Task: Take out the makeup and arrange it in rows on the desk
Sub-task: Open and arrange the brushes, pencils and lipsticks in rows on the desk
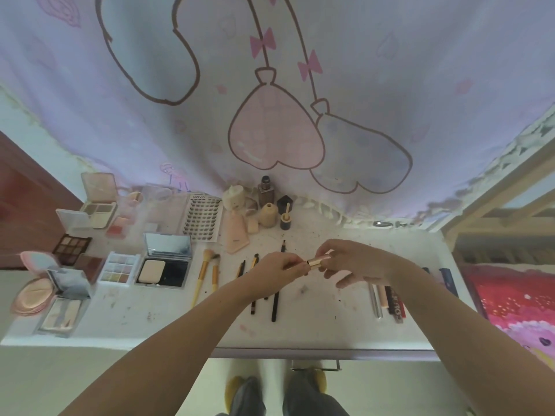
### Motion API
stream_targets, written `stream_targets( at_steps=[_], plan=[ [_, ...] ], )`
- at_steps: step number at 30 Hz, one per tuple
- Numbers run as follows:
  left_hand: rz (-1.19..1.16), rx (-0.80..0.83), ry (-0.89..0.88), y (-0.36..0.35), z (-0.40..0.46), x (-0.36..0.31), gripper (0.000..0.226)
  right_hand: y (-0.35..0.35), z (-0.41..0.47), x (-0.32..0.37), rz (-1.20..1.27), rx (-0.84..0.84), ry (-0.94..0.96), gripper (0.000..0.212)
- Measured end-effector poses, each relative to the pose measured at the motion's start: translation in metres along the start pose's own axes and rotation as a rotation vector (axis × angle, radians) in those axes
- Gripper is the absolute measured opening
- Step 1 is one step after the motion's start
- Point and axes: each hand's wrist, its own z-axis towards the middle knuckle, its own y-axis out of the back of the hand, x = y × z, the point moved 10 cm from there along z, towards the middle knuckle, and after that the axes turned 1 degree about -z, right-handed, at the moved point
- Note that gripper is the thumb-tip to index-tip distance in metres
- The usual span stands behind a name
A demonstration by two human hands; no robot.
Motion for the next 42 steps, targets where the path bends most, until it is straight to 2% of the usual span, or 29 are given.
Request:
stream_targets(
  at_steps=[4, 8, 10, 13, 16, 18, 22, 25, 28, 31, 37, 39, 42],
  plan=[
    [0.076, -0.01, -0.031, 0.002, 0.005, -0.006, 0.022, 0.0, -0.002, -0.003, -0.102, -0.015, -0.076, 0.042],
    [0.075, -0.023, -0.026, 0.003, 0.007, -0.006, 0.019, 0.004, -0.002, 0.005, -0.072, -0.039, 0.026, 0.021],
    [0.081, -0.031, -0.031, 0.003, 0.008, -0.008, 0.018, 0.005, -0.004, 0.004, -0.016, -0.036, 0.009, 0.026],
    [0.107, -0.019, -0.055, 0.0, 0.008, -0.012, 0.016, 0.01, -0.004, -0.002, -0.132, -0.064, -0.049, 0.042],
    [0.081, 0.012, -0.041, -0.003, 0.01, -0.012, 0.018, 0.017, -0.005, 0.0, -0.187, -0.063, 0.014, 0.021],
    [-0.023, 0.063, 0.001, -0.006, 0.009, -0.008, 0.024, 0.022, -0.006, 0.001, -0.152, -0.058, 0.069, 0.006],
    [-0.139, 0.117, 0.027, -0.007, 0.005, -0.003, 0.028, 0.022, -0.005, -0.001, -0.109, -0.068, 0.08, 0.011],
    [-0.067, 0.145, 0.017, -0.011, 0.007, -0.003, 0.026, 0.022, -0.004, 0.001, -0.272, -0.083, 0.089, 0.016],
    [-0.018, 0.211, 0.071, -0.016, 0.006, 0.006, 0.027, 0.039, -0.008, 0.0, -0.418, -0.144, 0.077, 0.009],
    [-0.078, 0.215, 0.114, -0.019, 0.006, 0.013, 0.027, 0.056, -0.015, -0.013, -0.348, -0.17, 0.027, 0.007],
    [0.181, 0.475, 0.184, -0.06, 0.012, 0.022, 0.025, 0.066, -0.02, -0.057, -0.371, -0.176, -0.092, 0.005],
    [0.284, 0.456, 0.24, -0.051, 0.012, 0.04, 0.024, 0.083, -0.029, -0.069, -0.306, -0.234, -0.125, 0.005],
    [0.072, 0.327, 0.306, -0.039, 0.013, 0.05, 0.021, 0.093, -0.034, -0.078, -0.073, -0.338, -0.118, 0.012]
  ],
)
